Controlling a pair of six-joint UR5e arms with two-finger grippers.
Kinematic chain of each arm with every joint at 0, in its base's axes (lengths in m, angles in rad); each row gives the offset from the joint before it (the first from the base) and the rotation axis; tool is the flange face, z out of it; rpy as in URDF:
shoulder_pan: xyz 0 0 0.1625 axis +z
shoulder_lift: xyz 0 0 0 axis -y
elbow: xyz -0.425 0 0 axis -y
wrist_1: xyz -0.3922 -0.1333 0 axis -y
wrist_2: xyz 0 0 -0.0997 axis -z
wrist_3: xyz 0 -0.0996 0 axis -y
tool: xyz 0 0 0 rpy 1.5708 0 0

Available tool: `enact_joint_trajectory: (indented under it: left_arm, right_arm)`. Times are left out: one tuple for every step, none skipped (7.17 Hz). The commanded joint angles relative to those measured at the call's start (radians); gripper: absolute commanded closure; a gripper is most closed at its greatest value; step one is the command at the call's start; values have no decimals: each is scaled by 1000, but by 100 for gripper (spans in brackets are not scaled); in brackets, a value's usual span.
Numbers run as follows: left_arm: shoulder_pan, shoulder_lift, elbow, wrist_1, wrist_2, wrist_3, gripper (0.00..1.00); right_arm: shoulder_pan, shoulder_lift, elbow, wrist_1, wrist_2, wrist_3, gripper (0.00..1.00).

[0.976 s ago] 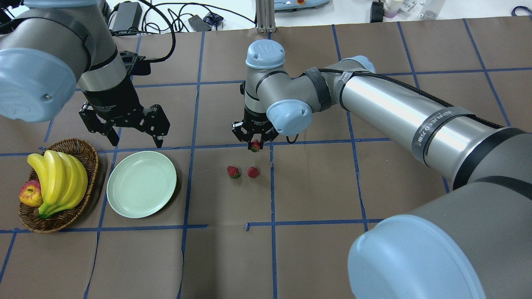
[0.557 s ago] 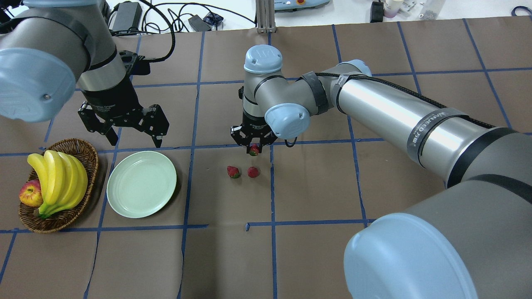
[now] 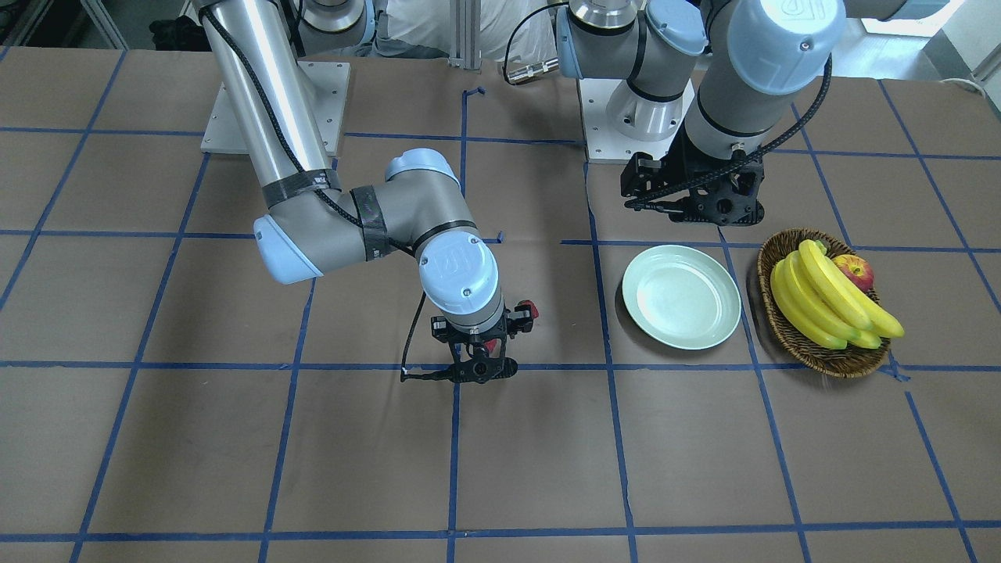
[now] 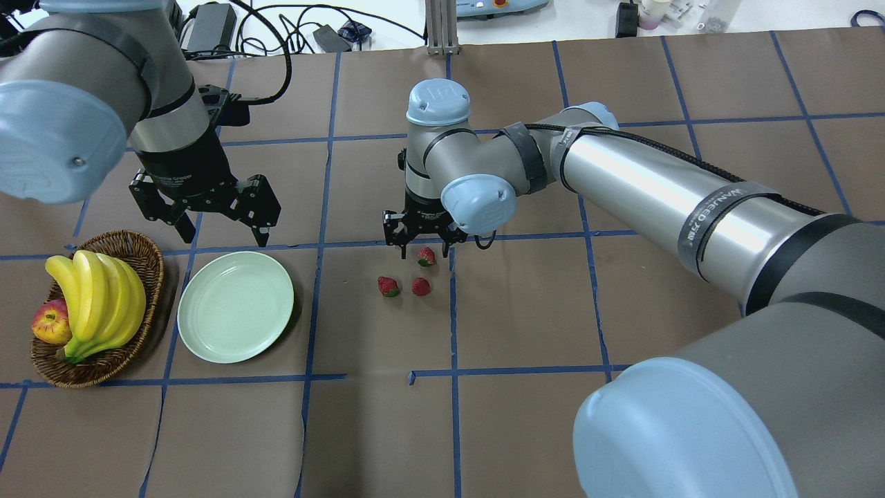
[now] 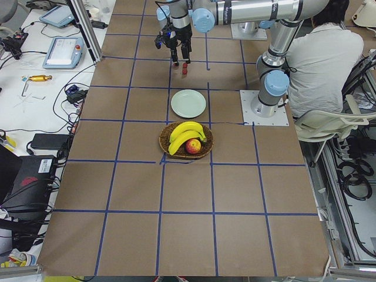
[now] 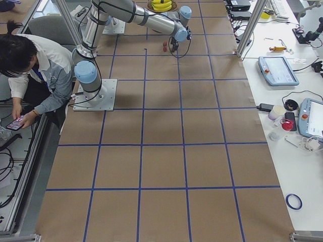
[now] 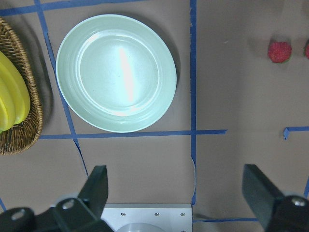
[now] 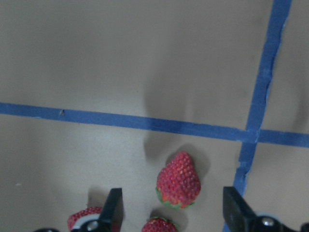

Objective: Collect all strawberries into plate
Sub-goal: 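Raise the right gripper away while the left arm moves toward the strawberries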

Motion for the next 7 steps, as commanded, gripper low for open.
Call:
enact_joint_trajectory:
  left_arm:
    - [0,0,1,-1,3,-2,0]
    - [0,2,3,1,2,-3,0]
    - [-3,2,3,-4,-7,-5,0]
    - [-5,6,12,-31,-9,0,0]
    - [-14,-23,6,-38,-11,-5,0]
    - [-31,-20,7,-36,-2,-3,0]
    - [-43,-23,9,-4,-9,-59,0]
  right_arm:
    - [-10,-58,-1,18,-18,-6,0]
    - [-27,-113,-1,131,-27,-47,0]
    - [-50,-169,9,177,-111,-94,0]
    - [-117,-216,8,242,-128,-102,0]
    - [-214,-269,10,329,-135,-185,0]
    - [-290,-321,10,418,-145,-310,0]
    - [-354,-348,2,431,-211,-332,0]
